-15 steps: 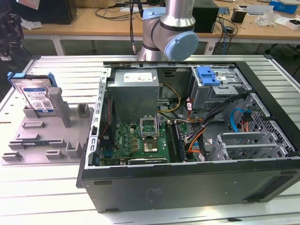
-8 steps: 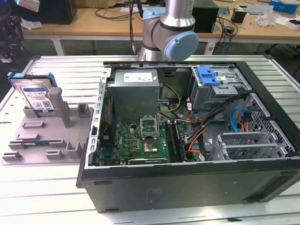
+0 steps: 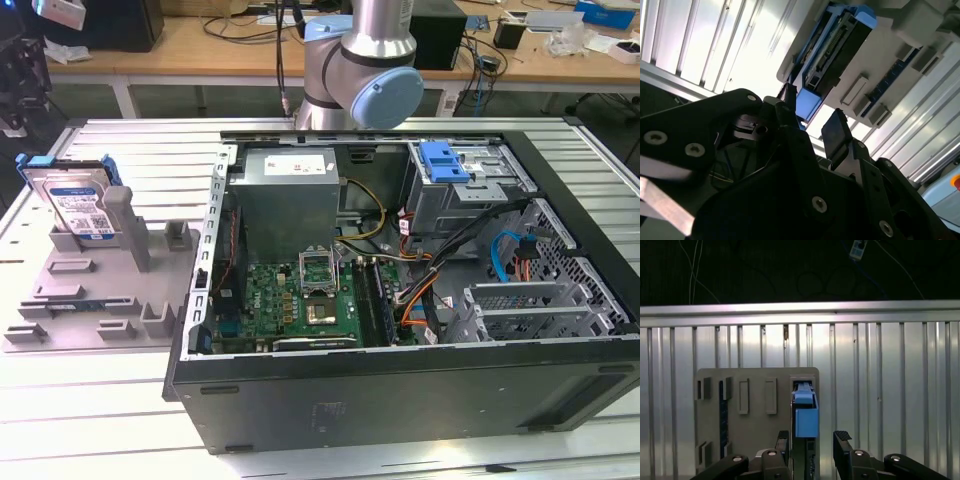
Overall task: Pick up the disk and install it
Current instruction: 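Pick up the disk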
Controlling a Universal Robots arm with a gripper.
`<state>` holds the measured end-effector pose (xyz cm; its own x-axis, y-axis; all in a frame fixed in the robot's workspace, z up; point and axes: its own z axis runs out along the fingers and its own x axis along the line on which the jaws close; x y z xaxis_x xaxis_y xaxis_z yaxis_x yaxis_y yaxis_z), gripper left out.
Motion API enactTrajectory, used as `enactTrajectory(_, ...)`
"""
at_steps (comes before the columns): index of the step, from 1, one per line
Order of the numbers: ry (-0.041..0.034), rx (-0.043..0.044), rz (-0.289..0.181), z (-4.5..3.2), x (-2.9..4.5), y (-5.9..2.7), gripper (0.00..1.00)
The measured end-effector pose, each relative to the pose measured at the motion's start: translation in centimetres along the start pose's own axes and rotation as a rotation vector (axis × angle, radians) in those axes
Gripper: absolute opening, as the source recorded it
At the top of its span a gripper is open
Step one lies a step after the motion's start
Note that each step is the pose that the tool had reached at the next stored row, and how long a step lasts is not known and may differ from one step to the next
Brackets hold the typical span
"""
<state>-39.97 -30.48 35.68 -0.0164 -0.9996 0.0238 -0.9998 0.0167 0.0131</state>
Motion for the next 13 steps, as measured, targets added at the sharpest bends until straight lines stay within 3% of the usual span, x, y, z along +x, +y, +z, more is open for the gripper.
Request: enactTrajectory(13,-0.0007,0.0003,-0.010,0.87,0.24,0.13,0.48)
